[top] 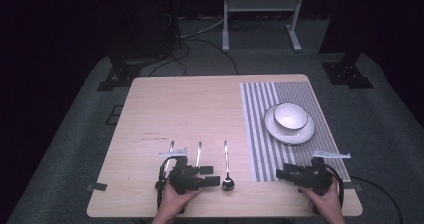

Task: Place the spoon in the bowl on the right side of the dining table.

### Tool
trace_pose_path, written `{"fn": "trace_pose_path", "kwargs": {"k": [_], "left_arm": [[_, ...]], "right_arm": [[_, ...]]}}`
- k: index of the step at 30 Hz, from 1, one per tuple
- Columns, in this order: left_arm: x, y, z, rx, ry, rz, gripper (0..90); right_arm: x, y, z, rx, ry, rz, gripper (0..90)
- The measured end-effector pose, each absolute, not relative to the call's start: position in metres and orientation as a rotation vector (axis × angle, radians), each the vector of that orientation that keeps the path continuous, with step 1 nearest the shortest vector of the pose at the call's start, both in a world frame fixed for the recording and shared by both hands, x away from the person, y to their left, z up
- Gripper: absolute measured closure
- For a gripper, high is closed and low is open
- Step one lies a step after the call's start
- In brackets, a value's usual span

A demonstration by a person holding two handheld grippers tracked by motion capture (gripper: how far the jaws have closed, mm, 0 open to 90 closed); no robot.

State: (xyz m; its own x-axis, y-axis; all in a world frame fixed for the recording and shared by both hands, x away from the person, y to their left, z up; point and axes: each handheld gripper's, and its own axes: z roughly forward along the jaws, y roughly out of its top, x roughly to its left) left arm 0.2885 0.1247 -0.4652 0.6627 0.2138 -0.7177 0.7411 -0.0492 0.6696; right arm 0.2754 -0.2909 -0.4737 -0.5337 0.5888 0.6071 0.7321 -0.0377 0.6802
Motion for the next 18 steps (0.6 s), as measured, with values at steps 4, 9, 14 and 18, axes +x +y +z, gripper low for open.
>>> {"fn": "trace_pose_path", "kwargs": {"k": [4,9,14,18], "left_arm": [[0.288,0.117,-0.468,1.615,0.797,-0.543,4.4],[0.287,0.107,-0.471,1.629,0.789,-0.565,4.3],[0.284,0.096,-0.474,1.651,0.778,-0.590,4.3],[0.282,0.088,-0.478,1.671,0.771,-0.613,4.3]], "right_arm": [[0.276,-0.289,-0.475,-1.439,-2.087,-1.615,27.0],[0.277,-0.289,-0.477,-1.444,-2.085,-1.601,27.0],[0.278,-0.287,-0.478,-1.443,-2.088,-1.592,27.1],[0.279,-0.285,-0.477,-1.439,-2.093,-1.591,27.0]]}}
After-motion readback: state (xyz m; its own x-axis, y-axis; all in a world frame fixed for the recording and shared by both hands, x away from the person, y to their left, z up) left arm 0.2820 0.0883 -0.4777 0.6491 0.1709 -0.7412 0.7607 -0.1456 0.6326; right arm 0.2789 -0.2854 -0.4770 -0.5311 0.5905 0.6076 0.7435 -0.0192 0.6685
